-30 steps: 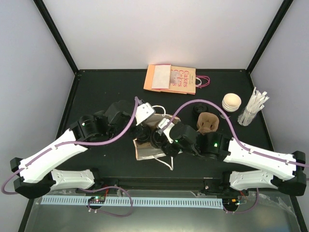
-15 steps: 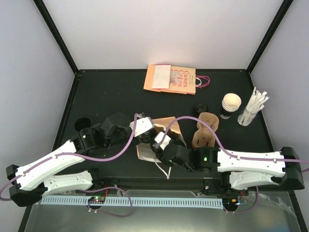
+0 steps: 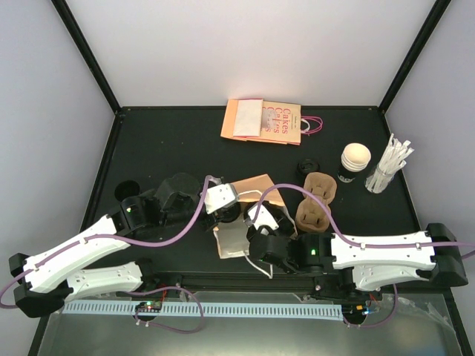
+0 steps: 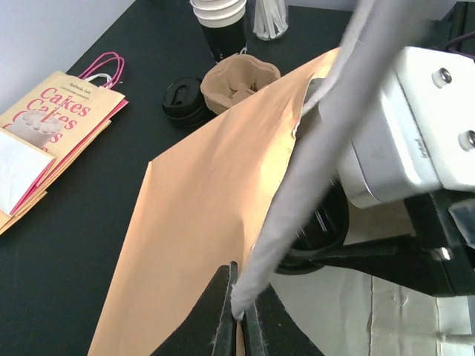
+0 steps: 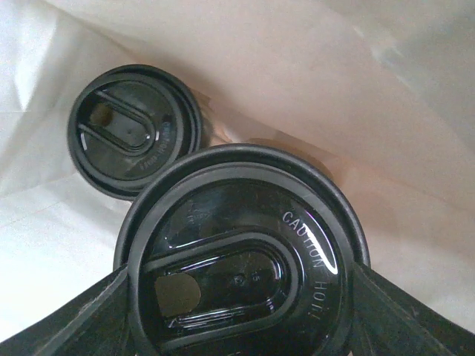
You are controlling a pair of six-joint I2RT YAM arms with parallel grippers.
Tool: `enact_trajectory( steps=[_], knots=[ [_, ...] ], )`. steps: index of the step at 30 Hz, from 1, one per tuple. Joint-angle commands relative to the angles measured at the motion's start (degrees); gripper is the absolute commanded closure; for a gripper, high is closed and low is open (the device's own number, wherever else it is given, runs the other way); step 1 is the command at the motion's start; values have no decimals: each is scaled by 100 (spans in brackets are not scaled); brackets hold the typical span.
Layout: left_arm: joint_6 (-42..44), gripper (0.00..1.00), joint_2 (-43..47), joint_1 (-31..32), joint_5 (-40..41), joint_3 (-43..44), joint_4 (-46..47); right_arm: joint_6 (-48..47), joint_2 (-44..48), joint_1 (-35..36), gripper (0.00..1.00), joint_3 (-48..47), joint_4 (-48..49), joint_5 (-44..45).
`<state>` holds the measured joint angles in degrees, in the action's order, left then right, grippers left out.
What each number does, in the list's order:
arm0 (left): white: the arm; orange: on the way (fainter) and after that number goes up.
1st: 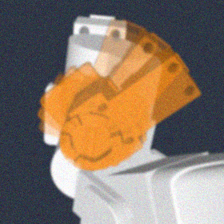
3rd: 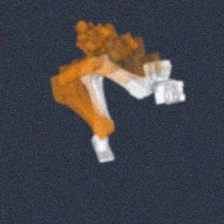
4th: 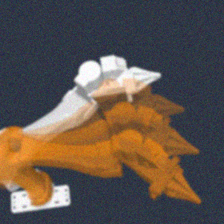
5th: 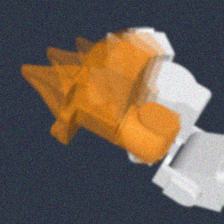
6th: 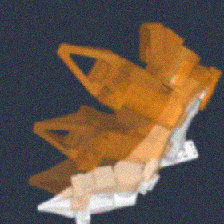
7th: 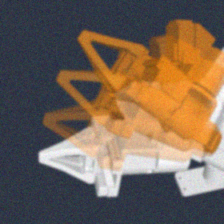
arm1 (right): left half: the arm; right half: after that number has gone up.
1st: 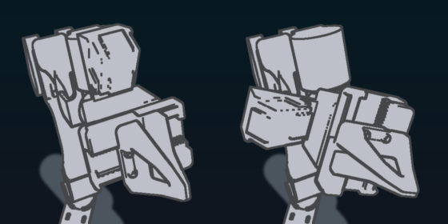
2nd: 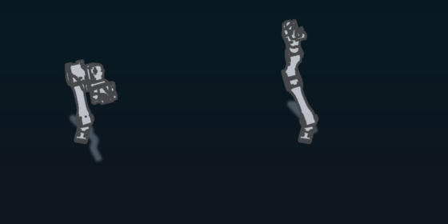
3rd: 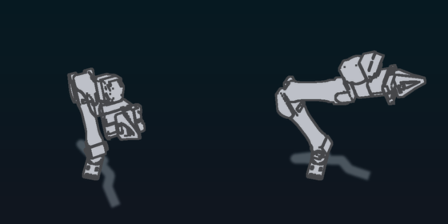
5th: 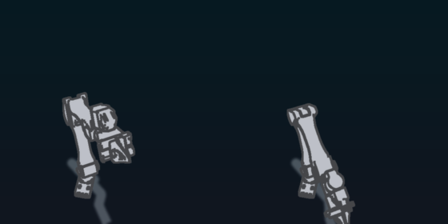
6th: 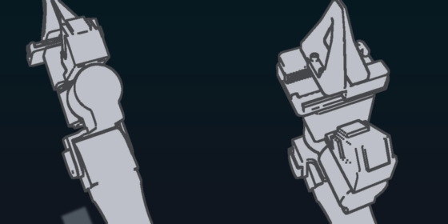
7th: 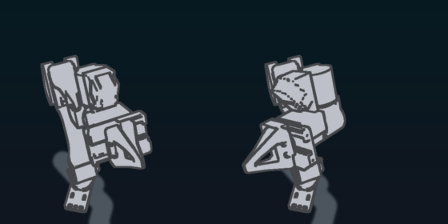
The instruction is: Pack the takeout coffee
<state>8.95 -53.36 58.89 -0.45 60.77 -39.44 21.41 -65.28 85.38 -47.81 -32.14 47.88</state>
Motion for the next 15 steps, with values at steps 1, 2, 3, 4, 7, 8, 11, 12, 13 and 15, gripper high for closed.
enact_trajectory(
  steps=[1,2,3,4,7,8,11,12,13,15],
  knots=[
    [-102,97,15,8,-317,66,119,662,-42,9,43,-149,-218,635],
    [-118,97,11,15,-333,60,129,745,-68,5,43,-151,-218,635],
    [-135,97,10,17,-360,58,136,835,-88,-5,43,-168,-238,624],
    [-153,97,10,16,-385,51,151,937,-100,-16,44,-181,-255,616],
    [-210,97,-2,25,-526,36,186,1252,-93,-156,46,-194,-233,407],
    [-233,97,-7,31,-582,27,196,1344,-101,-241,46,-206,-219,230],
    [-269,97,-29,43,-842,1,244,1538,-99,-381,48,-205,-97,79],
    [-305,97,-32,43,-885,-10,258,1550,-99,-382,48,-188,-7,82],
    [-335,97,-38,43,-936,-25,294,1572,-99,-382,48,-177,74,114],
    [-373,97,-55,52,-1017,-39,321,1597,-127,-382,49,-159,229,184]
  ],
)
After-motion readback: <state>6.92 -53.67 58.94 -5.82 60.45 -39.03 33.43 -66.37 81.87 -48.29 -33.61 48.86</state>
